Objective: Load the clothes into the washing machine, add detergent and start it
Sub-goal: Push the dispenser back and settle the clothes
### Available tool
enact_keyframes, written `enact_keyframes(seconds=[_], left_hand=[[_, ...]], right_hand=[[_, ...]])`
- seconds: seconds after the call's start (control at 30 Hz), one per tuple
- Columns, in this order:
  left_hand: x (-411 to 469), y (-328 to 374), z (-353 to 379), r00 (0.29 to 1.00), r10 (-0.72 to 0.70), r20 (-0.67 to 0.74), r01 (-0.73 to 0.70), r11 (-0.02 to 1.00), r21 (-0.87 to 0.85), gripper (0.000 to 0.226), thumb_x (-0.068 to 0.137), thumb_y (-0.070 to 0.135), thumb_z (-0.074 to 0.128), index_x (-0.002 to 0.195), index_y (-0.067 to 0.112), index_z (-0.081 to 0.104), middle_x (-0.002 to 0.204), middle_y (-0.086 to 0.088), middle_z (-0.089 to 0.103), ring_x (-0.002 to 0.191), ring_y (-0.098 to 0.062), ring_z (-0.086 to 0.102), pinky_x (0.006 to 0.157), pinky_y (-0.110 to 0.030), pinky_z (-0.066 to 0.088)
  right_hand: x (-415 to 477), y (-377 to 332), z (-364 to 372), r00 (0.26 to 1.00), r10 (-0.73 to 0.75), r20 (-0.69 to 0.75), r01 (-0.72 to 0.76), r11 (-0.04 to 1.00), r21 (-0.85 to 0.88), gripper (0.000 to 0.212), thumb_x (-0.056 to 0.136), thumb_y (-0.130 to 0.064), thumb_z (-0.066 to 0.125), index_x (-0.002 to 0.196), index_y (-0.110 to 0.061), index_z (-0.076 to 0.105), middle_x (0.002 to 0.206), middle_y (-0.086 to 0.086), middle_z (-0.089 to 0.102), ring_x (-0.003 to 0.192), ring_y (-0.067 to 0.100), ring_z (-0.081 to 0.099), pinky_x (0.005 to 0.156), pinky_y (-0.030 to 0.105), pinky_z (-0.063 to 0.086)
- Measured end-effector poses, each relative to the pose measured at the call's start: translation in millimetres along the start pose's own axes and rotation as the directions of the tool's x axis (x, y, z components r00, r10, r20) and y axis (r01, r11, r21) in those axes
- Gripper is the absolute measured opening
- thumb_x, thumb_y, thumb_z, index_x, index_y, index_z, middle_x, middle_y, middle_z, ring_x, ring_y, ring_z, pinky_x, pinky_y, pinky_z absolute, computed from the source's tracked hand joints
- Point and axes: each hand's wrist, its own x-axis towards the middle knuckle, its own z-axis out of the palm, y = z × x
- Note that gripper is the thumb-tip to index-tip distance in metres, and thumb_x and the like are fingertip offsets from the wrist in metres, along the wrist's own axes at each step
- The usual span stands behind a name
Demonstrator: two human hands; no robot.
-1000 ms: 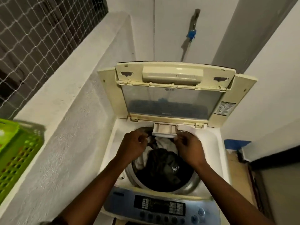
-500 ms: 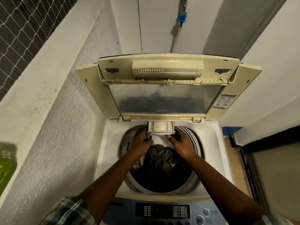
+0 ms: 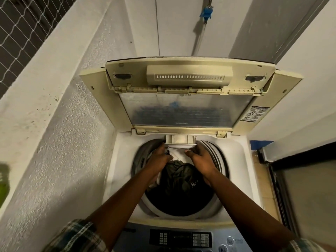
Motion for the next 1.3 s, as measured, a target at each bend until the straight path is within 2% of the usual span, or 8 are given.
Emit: enact_keyframes(seconds=[0.23,0.63,0.9,1.13,1.2,1.23,1.27,1.3], left_hand=[[24.0,3.3,0.2,1.000,-0.014,-0.017,0.014,1.000,-0.010,0.064,0.076,-0.006,0.058,0.131,0.027,0.061,0.114,-0.016,0.074,0.102,-0.045,0.070,0.078,-0.054,0.060],[17.8,24.0,9.1,0.998,-0.070,-0.009,0.066,0.969,-0.237,0.062,0.082,-0.019,0.045,0.138,0.005,0.054,0.099,-0.016,0.073,0.068,-0.015,0.069,0.052,-0.023,0.049],[15.7,35.2,21.1,0.995,-0.098,0.012,0.097,0.949,-0.301,0.075,0.074,-0.015,0.049,0.146,0.002,0.039,0.126,-0.019,0.066,0.114,-0.042,0.062,0.078,-0.040,0.057],[2.6,54.4,32.0,0.996,-0.080,-0.039,0.069,0.969,-0.236,0.041,0.092,-0.021,0.044,0.130,-0.004,0.045,0.101,-0.016,0.054,0.073,-0.021,0.051,0.045,-0.011,0.046],[6.4,50.9,28.3,0.991,-0.127,-0.036,0.114,0.963,-0.246,0.055,0.088,-0.021,0.047,0.140,-0.006,0.037,0.100,-0.016,0.054,0.072,-0.017,0.052,0.055,-0.028,0.060],[6.5,48.7,25.5,0.990,-0.138,-0.022,0.130,0.964,-0.233,0.061,0.087,-0.020,0.049,0.144,-0.005,0.033,0.107,-0.019,0.055,0.071,-0.018,0.053,0.100,-0.057,0.047],[5.7,47.0,20.4,0.990,-0.138,-0.018,0.131,0.968,-0.214,0.067,0.085,-0.016,0.051,0.148,-0.003,0.031,0.113,-0.022,0.058,0.071,-0.020,0.054,0.041,-0.019,0.017],[9.3,39.3,16.3,0.991,-0.131,-0.023,0.125,0.976,-0.180,0.072,0.083,-0.011,0.054,0.150,0.000,0.031,0.114,-0.024,0.062,0.070,-0.022,0.055,0.051,-0.032,0.055]], right_hand=[[9.5,-21.6,4.3,1.000,0.022,0.022,-0.023,0.997,0.071,0.034,0.079,-0.018,0.077,0.112,-0.017,0.071,0.107,0.007,0.079,0.105,0.028,0.075,0.104,0.054,0.054],[16.4,-44.5,9.7,0.980,0.198,0.036,-0.200,0.944,0.262,0.033,0.069,0.000,0.065,0.102,0.002,0.069,0.088,0.017,0.078,0.080,0.033,0.077,0.068,0.040,0.063],[0.9,-74.5,22.7,0.974,0.207,0.096,-0.228,0.871,0.435,0.022,0.087,0.012,0.043,0.092,0.008,0.064,0.073,0.017,0.073,0.063,0.025,0.073,0.048,0.028,0.058],[3.9,-78.4,27.5,0.975,0.220,0.041,-0.210,0.839,0.502,0.025,0.086,0.014,0.046,0.075,-0.004,0.059,0.069,0.008,0.062,0.070,0.020,0.061,0.065,0.029,0.053],[0.0,-75.1,22.8,0.974,0.227,0.022,-0.209,0.849,0.485,0.028,0.087,0.014,0.044,0.072,-0.004,0.060,0.069,0.008,0.062,0.068,0.019,0.061,0.059,0.024,0.053],[-2.5,-73.1,19.8,0.974,0.224,0.021,-0.207,0.856,0.474,0.031,0.086,0.014,0.043,0.069,-0.005,0.061,0.066,0.007,0.063,0.065,0.018,0.062,0.055,0.023,0.052],[-3.7,-69.2,15.7,0.976,0.215,0.018,-0.201,0.874,0.442,0.033,0.086,0.013,0.043,0.065,-0.006,0.062,0.064,0.007,0.064,0.062,0.018,0.064,0.053,0.022,0.052],[-8.3,-66.8,11.6,0.979,0.202,0.022,-0.194,0.897,0.398,0.036,0.085,0.011,0.045,0.061,-0.009,0.063,0.064,0.007,0.064,0.059,0.016,0.063,0.052,0.023,0.051]])
